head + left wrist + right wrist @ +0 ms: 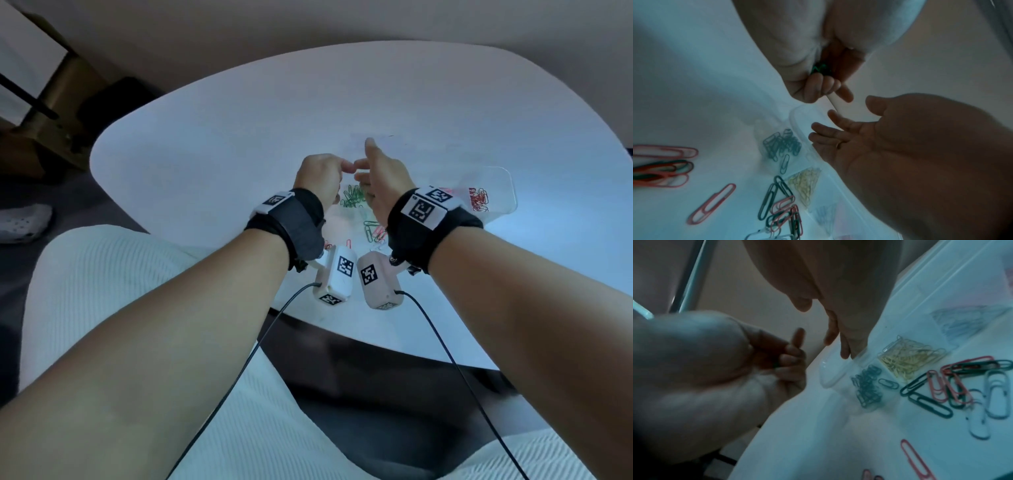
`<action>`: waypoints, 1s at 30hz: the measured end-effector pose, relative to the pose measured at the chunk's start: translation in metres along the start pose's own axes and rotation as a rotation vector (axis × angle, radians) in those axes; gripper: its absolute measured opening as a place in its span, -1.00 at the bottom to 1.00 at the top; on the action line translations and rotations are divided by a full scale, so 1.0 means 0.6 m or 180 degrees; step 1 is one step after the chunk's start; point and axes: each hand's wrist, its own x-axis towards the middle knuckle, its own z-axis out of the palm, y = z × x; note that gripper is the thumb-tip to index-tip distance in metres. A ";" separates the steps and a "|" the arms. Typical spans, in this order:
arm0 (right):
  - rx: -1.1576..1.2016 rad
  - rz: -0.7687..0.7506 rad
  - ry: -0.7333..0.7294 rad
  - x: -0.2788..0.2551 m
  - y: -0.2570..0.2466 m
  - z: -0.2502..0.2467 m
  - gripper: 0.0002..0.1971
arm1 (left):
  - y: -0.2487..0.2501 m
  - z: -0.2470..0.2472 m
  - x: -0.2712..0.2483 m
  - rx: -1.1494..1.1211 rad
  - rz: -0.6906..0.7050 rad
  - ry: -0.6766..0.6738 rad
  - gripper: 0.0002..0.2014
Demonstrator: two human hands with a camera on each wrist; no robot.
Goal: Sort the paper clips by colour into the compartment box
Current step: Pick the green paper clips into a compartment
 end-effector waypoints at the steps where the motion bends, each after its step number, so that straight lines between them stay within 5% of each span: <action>1: 0.0066 -0.0045 0.0052 -0.002 0.000 -0.004 -0.48 | 0.004 0.006 0.002 0.0108 0.0049 0.0001 -0.69; 9: 0.0433 -0.0357 0.0237 -0.034 0.001 -0.072 -0.56 | 0.022 0.033 0.018 0.0599 -0.0108 -0.0373 -0.92; 13: 0.0460 -0.0500 0.0223 -0.061 0.005 -0.107 -0.70 | 0.029 0.027 0.007 0.0982 0.0231 -0.0646 -0.88; 15: 0.0114 -0.0572 0.0283 -0.070 0.016 -0.124 -0.79 | 0.028 0.027 -0.003 0.1133 0.0484 -0.0688 -0.70; 22: -0.2921 -0.0815 0.0087 -0.078 0.092 -0.158 -0.84 | -0.004 0.034 -0.061 0.2336 0.0963 -0.0847 -0.85; 30: -0.3250 -0.1063 0.0281 -0.046 0.136 -0.132 -0.72 | -0.111 0.052 -0.063 0.3748 0.1178 -0.1726 -0.71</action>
